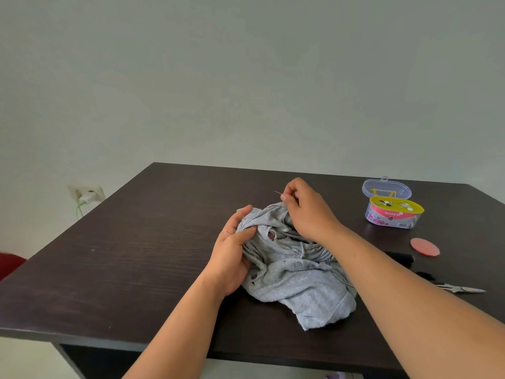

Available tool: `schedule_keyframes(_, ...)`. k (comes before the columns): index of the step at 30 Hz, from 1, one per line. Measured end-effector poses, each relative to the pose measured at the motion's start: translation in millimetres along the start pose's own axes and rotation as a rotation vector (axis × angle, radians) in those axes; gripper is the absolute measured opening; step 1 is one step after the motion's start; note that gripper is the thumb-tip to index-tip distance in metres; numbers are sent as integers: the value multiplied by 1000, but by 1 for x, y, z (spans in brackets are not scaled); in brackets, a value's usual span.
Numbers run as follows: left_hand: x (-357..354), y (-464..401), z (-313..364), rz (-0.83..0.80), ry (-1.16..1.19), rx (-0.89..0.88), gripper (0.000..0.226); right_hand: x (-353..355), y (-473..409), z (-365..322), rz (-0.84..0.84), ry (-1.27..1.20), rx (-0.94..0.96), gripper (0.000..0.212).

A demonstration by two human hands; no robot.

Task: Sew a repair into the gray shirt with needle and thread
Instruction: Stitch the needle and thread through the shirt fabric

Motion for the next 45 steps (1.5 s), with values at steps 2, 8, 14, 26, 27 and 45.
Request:
schedule_keyframes(2,0,0,-1,5,10,13,41,3,1,0,36,10,11,11)
schedule_keyframes(8,2,-1,-4,35,3,27,40,10,12,1,112,-77,-3,12)
schedule_keyframes(14,3,-1,-4,44,-45,2,48,-9,41,14,-14,-185,-100,21)
schedule_keyframes(26,-3,4,-7,-53,-157,39,68,-2,62,12,2,-270,-44,29)
schedule_keyframes(27,-4,4,-9,-66,-166,51,69,0,62,14,-11,-273,-58,33)
schedule_keyframes(45,-8,7,-18,-152,-298,49,77,13,96,8,8,-213,123,21)
Point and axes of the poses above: each hand's wrist, its own y-axis away from the middle knuckle, its own x-axis out of the back of the hand, z = x × y, the point moved 7 cm from there along -y, towards the middle knuckle, and after that the axes turned 15 degrees about z, right-handed, at the moved point
